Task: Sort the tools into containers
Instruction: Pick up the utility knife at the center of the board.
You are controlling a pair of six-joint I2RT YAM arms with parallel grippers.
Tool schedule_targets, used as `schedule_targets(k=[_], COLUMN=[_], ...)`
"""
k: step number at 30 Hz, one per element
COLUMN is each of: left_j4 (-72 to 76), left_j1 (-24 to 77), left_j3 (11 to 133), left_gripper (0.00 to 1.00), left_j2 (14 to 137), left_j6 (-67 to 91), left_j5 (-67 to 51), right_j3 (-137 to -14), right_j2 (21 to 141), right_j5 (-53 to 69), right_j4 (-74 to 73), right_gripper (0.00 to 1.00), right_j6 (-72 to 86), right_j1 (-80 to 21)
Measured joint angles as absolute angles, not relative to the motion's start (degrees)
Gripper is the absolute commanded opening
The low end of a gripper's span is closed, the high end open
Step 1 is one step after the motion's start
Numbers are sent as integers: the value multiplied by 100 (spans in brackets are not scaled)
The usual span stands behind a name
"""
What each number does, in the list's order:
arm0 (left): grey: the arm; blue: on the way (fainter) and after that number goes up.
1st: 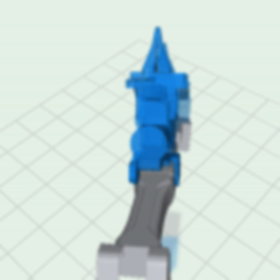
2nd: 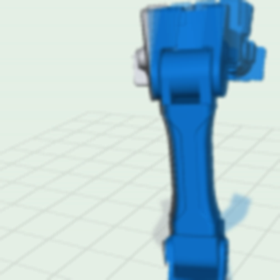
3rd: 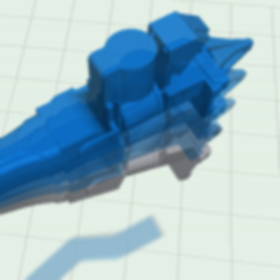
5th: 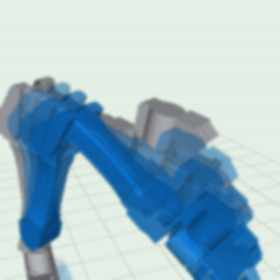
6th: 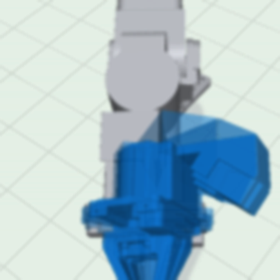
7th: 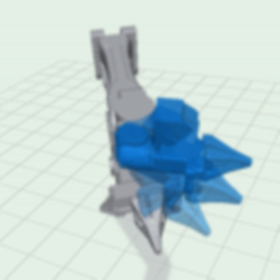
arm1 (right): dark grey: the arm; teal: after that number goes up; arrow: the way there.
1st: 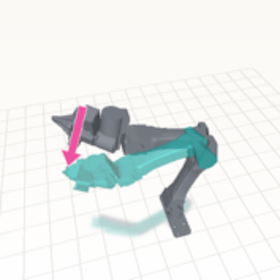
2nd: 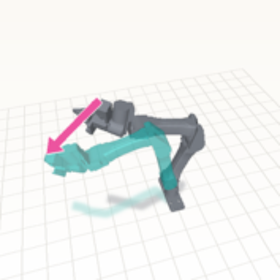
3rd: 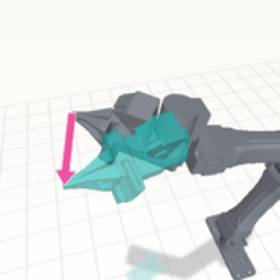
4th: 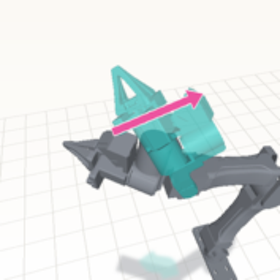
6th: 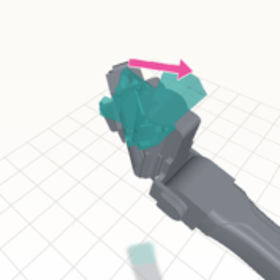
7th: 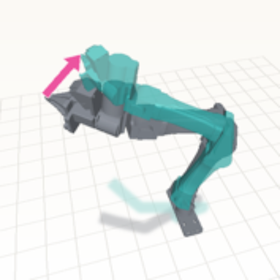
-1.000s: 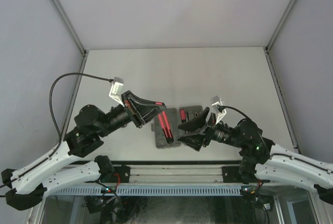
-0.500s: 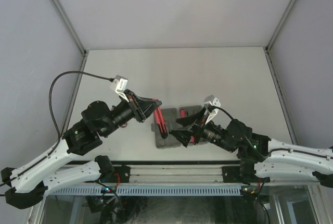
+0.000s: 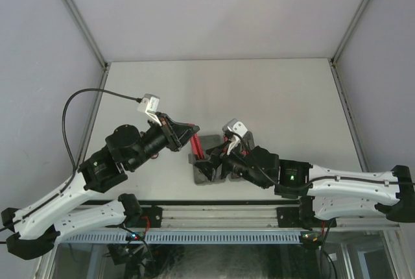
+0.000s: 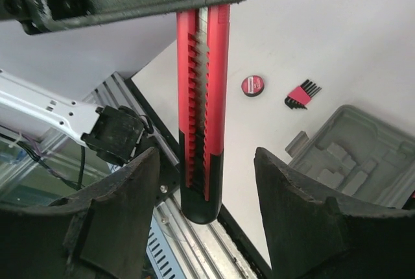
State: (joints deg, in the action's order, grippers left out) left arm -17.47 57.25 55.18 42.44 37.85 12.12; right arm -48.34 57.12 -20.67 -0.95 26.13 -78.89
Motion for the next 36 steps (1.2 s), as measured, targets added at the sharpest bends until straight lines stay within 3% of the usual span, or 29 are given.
schedule_targets(k=[3, 12, 15, 18, 20, 25, 36], left_j4=[-1769, -1817, -1835, -1863, -1903, -2045, -2526], left_j1=[5725, 5725, 5725, 5725, 5725, 5725, 5461], left_j3=[5518, 5518, 5518, 5518, 5518, 5518, 5406], left_gripper=[0, 2, 18, 35, 48, 62, 62], left_j2=[4250, 4353, 4362, 4379, 4383, 4318, 3883], left_j6=[3861, 3953, 3955, 3957, 3972, 4012, 4049], left_j5=[1225, 1264, 1280, 1288, 1295, 1402, 1780], right_j3=[-4851, -4851, -4851, -4851, -4851, -4851, -4812], right_j2=[5843, 5988, 5988, 5986, 5983, 5951, 5583], right_j5=[-2062, -2075, -2095, -2097, -2128, -2274, -2596], right_j4=[-139, -296, -331, -370, -447, -714, -1345], right_gripper=[55, 21, 7, 0, 0, 0, 0], right_j6=[2602, 2598, 2617, 2639, 2659, 2821, 3485], right_j1=[-7889, -7924, -7926, -7929, -7926, -7926, -7747])
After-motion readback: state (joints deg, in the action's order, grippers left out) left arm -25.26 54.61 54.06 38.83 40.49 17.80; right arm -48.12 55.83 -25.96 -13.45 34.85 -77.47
